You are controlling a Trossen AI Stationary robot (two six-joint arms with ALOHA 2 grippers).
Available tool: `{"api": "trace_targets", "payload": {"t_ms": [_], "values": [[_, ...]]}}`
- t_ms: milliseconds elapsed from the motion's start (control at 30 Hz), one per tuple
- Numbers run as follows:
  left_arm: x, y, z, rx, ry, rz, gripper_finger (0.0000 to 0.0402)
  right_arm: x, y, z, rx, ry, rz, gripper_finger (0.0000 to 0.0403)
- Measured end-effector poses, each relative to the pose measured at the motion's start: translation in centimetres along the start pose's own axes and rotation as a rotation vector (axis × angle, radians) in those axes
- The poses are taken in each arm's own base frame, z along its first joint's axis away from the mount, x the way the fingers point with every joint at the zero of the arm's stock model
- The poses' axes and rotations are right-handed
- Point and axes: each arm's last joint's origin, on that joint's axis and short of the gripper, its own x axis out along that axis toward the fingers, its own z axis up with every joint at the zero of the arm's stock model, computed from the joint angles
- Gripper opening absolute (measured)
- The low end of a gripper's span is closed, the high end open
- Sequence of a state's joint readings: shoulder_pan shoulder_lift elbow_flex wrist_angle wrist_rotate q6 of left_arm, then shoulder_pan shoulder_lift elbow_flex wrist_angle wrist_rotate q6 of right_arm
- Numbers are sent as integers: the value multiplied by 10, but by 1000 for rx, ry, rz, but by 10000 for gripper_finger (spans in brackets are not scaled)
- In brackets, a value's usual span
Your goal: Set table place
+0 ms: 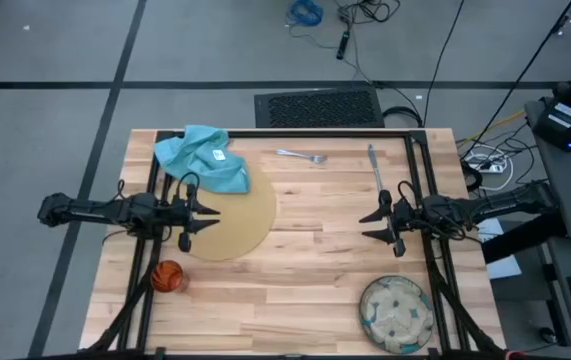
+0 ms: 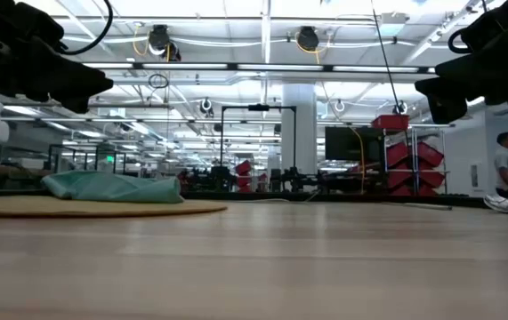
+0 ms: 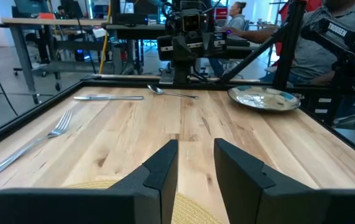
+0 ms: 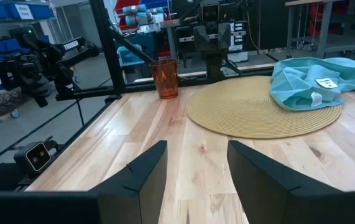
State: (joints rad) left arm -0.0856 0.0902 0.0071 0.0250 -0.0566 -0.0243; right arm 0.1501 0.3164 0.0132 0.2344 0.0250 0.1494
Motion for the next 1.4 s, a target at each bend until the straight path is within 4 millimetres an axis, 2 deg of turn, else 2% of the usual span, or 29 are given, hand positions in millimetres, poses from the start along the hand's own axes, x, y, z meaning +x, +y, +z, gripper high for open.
{"api": "trace_targets", "payload": {"t_ms": [1400], "values": [[0,0,0,2,0,1,88,0,0,0,22,0,0,160]]}}
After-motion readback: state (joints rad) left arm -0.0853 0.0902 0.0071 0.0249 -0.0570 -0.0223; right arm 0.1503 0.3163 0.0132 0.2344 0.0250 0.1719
